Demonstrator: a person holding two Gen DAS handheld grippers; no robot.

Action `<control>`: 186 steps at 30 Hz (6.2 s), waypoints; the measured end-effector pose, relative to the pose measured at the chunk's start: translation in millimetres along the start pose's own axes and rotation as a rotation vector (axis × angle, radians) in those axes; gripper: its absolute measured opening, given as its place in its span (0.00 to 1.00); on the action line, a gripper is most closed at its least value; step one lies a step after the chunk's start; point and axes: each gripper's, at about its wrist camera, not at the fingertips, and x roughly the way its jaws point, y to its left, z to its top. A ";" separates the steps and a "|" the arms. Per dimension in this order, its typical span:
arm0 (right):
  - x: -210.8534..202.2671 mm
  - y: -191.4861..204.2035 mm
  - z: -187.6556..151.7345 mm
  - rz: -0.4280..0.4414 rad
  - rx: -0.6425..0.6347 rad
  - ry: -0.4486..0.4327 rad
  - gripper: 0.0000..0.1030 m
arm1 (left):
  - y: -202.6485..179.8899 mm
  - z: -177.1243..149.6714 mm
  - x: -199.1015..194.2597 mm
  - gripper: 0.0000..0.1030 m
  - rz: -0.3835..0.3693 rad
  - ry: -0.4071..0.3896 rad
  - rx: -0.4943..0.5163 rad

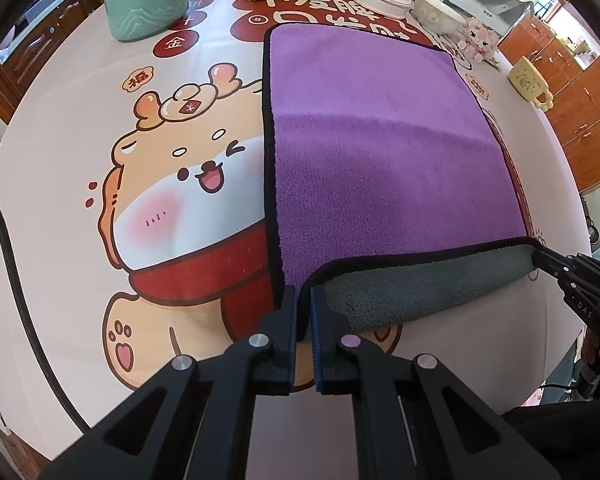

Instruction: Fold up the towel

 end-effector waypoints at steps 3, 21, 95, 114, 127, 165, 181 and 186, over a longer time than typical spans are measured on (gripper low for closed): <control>-2.5 1.7 -0.3 -0.004 -0.004 -0.013 0.06 | 0.2 0.5 -1.7 0.04 -0.001 -0.011 0.001; -23.3 4.4 15.3 -0.026 -0.006 -0.073 0.04 | -4.3 12.8 -35.5 0.03 0.001 -0.083 0.021; 41.8 -59.2 214.6 -0.117 0.142 -0.180 0.54 | 45.4 197.9 -35.3 0.64 0.201 -0.292 -0.191; -75.0 31.8 33.3 -0.168 0.294 -0.220 0.72 | 2.5 -20.1 -141.5 0.69 0.093 -0.294 -0.107; -138.3 80.5 -44.5 -0.041 0.268 -0.184 0.89 | -34.8 -88.0 -187.1 0.77 0.080 -0.326 -0.145; -236.4 104.2 -91.3 -0.012 0.261 -0.288 1.00 | -132.2 -141.2 -247.9 1.00 0.217 -0.485 -0.033; -243.0 117.1 -88.6 -0.064 0.212 -0.319 1.00 | -130.6 -138.4 -252.1 1.00 0.265 -0.524 -0.053; -241.6 113.3 -86.0 -0.058 0.218 -0.312 1.00 | -131.4 -137.0 -250.7 1.00 0.273 -0.522 -0.058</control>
